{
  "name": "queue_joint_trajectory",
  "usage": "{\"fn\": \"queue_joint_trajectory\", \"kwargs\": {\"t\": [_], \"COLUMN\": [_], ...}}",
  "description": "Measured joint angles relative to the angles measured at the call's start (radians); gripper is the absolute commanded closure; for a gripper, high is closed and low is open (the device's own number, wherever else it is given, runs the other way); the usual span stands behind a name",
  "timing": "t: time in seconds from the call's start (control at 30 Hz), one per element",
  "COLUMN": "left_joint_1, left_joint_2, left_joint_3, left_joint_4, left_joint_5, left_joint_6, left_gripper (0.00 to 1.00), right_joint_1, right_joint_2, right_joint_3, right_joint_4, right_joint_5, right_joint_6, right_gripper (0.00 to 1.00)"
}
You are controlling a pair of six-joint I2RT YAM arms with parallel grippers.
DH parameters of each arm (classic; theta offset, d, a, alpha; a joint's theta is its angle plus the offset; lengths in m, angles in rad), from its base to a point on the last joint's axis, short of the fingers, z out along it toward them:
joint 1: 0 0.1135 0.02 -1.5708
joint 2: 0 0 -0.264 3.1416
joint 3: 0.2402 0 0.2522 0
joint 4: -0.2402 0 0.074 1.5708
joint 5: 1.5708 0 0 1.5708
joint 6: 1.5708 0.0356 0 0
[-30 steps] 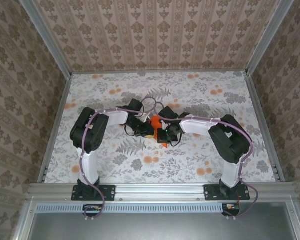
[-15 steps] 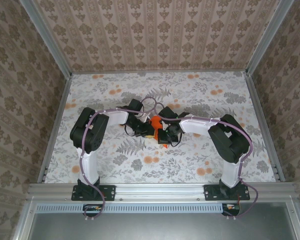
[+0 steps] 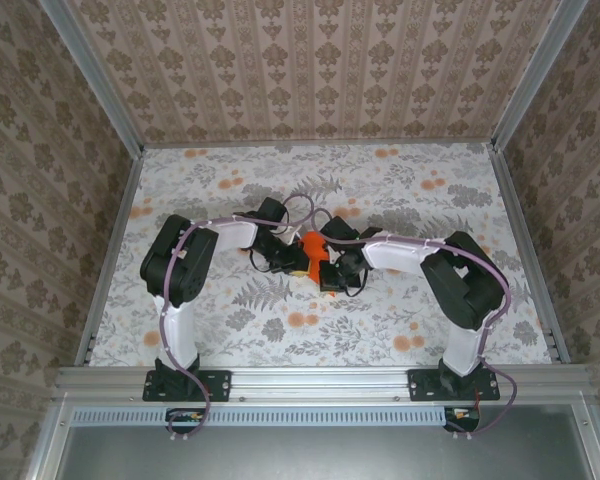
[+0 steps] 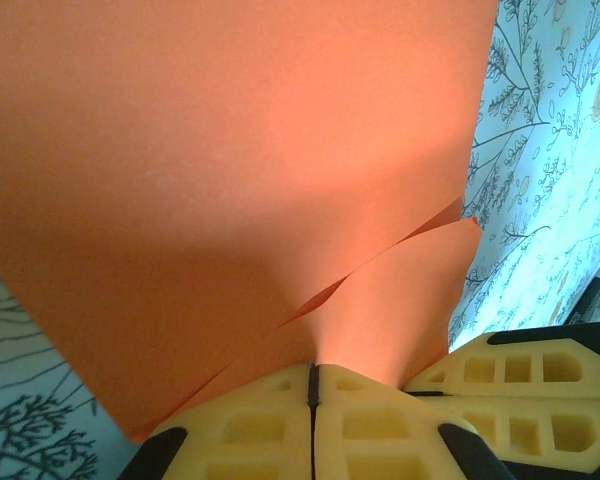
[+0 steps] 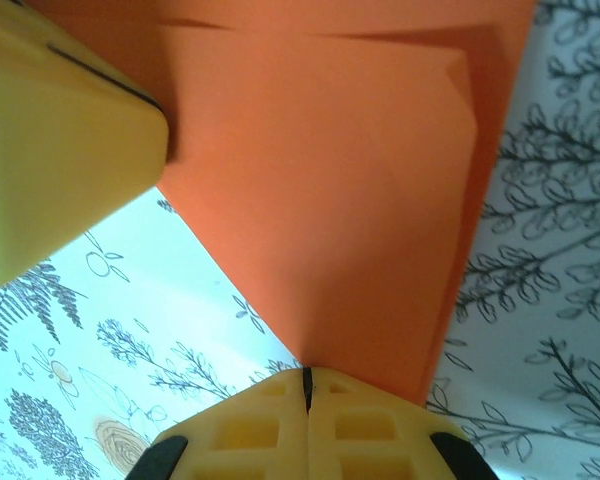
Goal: Fold a paper plane with a square sheet of paper (fold left side to right side)
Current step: Third fold the triangle at the center of the table.
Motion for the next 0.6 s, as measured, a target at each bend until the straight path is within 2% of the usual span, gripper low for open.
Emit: {"fn": "queue_joint_trajectory", "kwargs": {"t": [0.6], "left_joint_1": [-0.002], "left_joint_2": [0.000], "left_joint_3": [0.008], "left_joint_4": [-0.013], "left_joint_5": [-0.008], "left_joint_6": [0.003], "left_gripper": [0.93], "right_joint_1": [-0.007], "right_joint_2": [-0.066], "right_joint_3": [-0.074], "right_joint_4": [-0.024], "right_joint_5": [0.017], "right_joint_6": [0.000], "right_gripper": [1.00]}}
